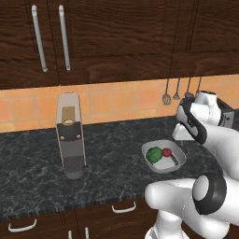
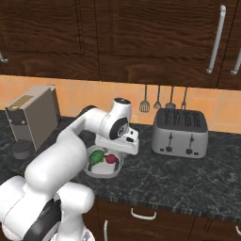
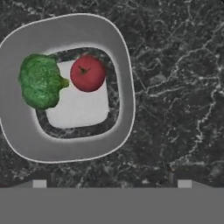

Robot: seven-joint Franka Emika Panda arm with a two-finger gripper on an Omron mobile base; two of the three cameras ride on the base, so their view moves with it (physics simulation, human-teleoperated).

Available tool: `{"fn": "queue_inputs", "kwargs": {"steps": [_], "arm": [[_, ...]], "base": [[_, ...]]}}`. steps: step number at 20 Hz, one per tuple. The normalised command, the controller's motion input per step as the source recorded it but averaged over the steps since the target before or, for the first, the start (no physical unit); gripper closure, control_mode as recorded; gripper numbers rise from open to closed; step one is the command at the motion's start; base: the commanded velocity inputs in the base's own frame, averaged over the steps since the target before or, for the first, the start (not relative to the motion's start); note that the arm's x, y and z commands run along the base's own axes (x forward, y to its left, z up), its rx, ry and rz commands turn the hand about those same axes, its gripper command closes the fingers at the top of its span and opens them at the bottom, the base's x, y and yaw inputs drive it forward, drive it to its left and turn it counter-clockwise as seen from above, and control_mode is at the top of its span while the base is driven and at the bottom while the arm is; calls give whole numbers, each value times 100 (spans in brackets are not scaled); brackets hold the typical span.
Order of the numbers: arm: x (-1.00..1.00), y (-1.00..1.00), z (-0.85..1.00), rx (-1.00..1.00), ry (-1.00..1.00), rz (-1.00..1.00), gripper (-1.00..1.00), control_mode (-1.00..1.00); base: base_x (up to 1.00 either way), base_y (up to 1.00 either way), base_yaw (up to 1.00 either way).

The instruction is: Take the meat container that has the chicken drumstick and place it on the second highest rack of the freezer. Then take the vegetable container that has the tomato and broccoli and place it on the highest rack of the freezer.

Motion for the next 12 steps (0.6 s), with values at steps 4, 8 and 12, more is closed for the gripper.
{"fn": "queue_inputs", "kwargs": {"steps": [4,8,12], "arm": [[44,-5,-44,0,0,19,-100,-100],[44,-8,-42,0,-4,17,-100,-100],[53,-15,-43,0,-5,16,-100,-100]], "base": [[0,0,0],[0,0,0],[0,0,0]]}}
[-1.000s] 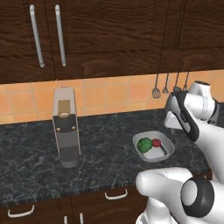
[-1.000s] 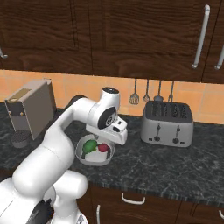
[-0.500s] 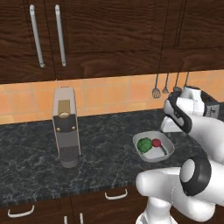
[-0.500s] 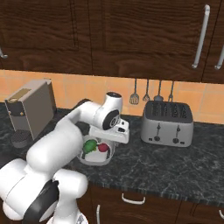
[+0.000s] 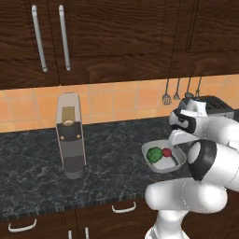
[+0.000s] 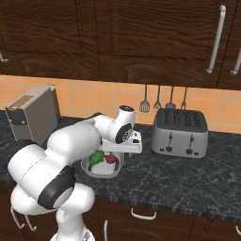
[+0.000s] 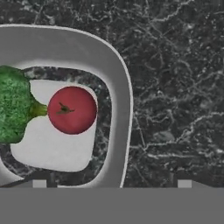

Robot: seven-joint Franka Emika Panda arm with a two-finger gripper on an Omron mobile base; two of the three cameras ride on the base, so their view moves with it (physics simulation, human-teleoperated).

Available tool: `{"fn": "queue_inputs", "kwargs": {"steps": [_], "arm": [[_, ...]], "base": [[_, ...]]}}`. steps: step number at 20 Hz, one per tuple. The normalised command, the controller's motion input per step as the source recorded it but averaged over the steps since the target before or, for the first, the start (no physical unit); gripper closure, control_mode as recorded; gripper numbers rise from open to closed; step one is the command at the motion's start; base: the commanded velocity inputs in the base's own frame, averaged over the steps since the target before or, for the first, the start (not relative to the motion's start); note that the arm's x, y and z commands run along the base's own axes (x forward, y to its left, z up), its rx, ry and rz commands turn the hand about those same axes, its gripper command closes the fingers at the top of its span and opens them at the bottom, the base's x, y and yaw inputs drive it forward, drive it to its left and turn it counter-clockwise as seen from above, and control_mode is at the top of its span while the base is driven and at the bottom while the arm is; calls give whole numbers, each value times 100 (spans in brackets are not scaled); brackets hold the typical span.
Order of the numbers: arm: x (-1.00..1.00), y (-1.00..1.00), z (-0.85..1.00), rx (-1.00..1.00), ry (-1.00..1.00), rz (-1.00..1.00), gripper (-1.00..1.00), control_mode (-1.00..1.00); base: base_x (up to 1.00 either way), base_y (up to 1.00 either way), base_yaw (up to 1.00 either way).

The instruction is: Take the meat container that has the chicken drumstick and place it on the second highest rack of the freezer. Then take the vegetable container that has the tomato and broccoli and place it on the highest rack of the freezer.

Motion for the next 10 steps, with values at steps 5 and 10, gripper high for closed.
{"fn": "queue_inputs", "kwargs": {"steps": [5,10], "arm": [[39,-23,-40,0,-4,13,-100,-100],[21,-2,-34,0,0,5,-100,-100]], "base": [[0,0,0],[0,0,0]]}}
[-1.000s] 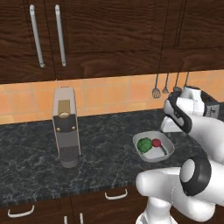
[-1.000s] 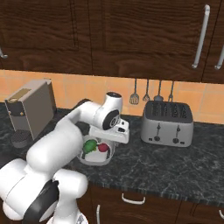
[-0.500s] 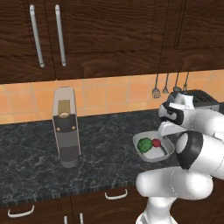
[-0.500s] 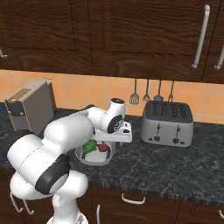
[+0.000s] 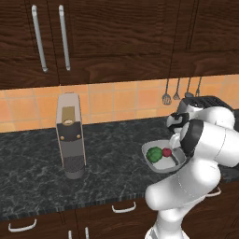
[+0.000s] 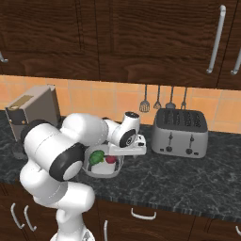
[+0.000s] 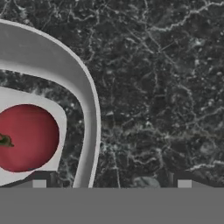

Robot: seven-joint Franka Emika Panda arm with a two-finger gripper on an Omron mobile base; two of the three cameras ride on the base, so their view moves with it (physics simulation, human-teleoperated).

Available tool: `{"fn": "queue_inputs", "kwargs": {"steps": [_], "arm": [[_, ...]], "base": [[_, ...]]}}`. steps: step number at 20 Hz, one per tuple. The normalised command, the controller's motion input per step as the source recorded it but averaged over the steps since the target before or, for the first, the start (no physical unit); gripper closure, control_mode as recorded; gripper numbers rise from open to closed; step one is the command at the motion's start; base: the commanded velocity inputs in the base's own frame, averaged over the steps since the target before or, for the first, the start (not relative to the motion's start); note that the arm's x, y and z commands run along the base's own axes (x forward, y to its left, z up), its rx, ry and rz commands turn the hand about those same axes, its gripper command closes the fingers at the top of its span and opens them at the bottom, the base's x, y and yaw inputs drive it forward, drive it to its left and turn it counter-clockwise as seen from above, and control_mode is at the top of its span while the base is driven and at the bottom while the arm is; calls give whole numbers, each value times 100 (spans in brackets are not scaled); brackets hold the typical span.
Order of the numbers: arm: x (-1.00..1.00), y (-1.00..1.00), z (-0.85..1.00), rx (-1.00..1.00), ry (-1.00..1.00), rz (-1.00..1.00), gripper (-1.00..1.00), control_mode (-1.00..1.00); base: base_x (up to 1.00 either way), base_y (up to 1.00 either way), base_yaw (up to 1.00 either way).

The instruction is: Take the meat container that has the chicken drumstick and place it on the second highest rack of the freezer. Then take the vegetable container that has the tomato and broccoli and place it on the highest rack of the freezer.

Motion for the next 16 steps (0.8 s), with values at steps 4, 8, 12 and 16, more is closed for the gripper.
{"fn": "queue_inputs", "kwargs": {"steps": [4,8,12,16], "arm": [[21,0,-35,0,0,3,-100,-100],[15,0,-34,0,0,3,-100,-100],[4,0,-21,0,1,2,-100,-100],[-3,0,-4,0,3,0,-100,-100]], "base": [[0,0,0],[0,0,0],[0,0,0],[0,0,0]]}}
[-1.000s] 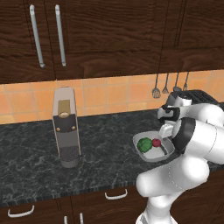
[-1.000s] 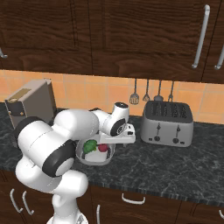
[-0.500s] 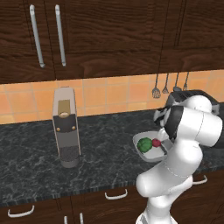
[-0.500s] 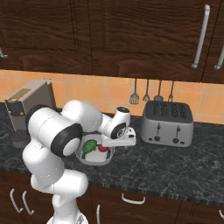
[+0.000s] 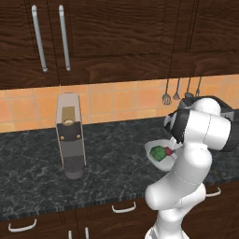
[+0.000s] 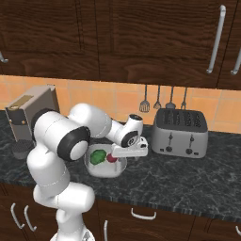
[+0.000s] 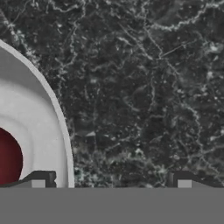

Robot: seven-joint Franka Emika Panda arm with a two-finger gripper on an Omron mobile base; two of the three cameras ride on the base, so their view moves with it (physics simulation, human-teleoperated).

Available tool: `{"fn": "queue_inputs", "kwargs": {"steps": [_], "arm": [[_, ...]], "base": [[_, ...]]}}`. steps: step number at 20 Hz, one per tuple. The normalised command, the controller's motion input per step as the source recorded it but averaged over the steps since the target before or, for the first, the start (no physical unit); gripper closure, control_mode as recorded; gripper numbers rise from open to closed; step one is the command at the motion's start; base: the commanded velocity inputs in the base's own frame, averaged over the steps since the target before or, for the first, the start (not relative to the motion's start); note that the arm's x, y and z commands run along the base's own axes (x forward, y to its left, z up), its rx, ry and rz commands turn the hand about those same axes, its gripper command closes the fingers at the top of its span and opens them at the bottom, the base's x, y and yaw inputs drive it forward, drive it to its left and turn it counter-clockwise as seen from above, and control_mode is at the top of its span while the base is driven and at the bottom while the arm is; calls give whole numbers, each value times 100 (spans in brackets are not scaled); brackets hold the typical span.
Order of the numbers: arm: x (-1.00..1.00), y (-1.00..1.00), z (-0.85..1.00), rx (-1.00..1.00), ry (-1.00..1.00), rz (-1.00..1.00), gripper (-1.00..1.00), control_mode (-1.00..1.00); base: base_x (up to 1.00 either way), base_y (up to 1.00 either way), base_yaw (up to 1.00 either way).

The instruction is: Take the meat container that has the chicken drumstick and place it on the second highest rack of the freezer. Then take the vegetable container that has the tomato and broccoli and place it on the highest rack of the freezer.

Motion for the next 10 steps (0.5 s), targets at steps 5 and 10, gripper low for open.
{"fn": "queue_inputs", "kwargs": {"steps": [5,10], "arm": [[-16,0,-4,0,7,1,-100,-100],[-27,2,-9,0,1,3,-100,-100]], "base": [[0,0,0],[0,0,0]]}}
